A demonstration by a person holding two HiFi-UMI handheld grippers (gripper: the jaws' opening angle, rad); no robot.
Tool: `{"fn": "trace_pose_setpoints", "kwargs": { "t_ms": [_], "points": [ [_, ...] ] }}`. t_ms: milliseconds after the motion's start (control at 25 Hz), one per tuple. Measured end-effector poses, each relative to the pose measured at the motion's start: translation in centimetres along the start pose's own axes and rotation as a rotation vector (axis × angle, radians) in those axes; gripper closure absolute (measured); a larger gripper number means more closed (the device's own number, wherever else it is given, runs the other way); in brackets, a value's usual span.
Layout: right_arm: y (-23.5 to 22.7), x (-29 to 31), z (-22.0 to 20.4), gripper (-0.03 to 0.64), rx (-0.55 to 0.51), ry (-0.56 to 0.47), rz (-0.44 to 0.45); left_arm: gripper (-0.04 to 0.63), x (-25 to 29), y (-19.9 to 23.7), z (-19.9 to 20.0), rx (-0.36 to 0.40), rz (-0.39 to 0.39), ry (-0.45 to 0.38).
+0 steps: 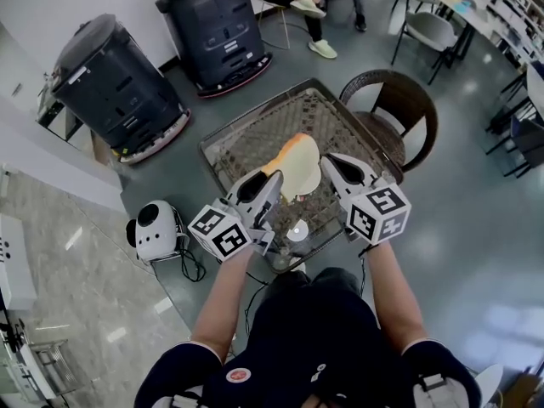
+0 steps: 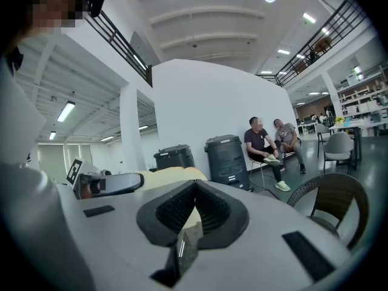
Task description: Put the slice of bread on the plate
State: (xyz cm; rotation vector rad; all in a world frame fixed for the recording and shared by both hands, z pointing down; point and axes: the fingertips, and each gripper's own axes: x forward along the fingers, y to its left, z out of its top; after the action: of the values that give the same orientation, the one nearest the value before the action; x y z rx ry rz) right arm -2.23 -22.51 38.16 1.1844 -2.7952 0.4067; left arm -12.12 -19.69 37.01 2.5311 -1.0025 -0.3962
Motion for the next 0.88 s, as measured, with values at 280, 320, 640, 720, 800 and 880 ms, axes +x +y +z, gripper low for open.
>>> {"fn": "trace_pose_setpoints", "kwargs": {
  "t_ms": [280,320,640,720,800,880],
  "points": [
    [-1.5,0.9,-0.6,0.609,0.023,0.016,-0.018,0.505,1.4,2.0,-0.8,-0.023,-0.006,0.031],
    [-1.7,1.0,-0.7,0.609,0.026,0.019,-0.020,0.505,1.7,2.2,-1.0,-0.029,-0.006,0.037],
    [-2.9,2.1,-3.2,0.609,0.023,0.077,-0.021,0.505,3.1,5.0,-4.2,-0.109,0.001,0.088],
    [-3.2,2.3,-4.3,0.609,0.019,0.104,-0.026,0.505,3.5,6.0,-5.4,-0.136,0.005,0.102],
    [-3.4,2.5,-5.5,0.609,0.014,0.132,-0.033,0.505,3.6,7.0,-6.6,-0.163,0.008,0.117],
    [-3.6,2.6,-6.9,0.609,0.014,0.161,-0.041,0.505,3.7,7.9,-8.1,-0.190,0.010,0.131]
  ]
}}
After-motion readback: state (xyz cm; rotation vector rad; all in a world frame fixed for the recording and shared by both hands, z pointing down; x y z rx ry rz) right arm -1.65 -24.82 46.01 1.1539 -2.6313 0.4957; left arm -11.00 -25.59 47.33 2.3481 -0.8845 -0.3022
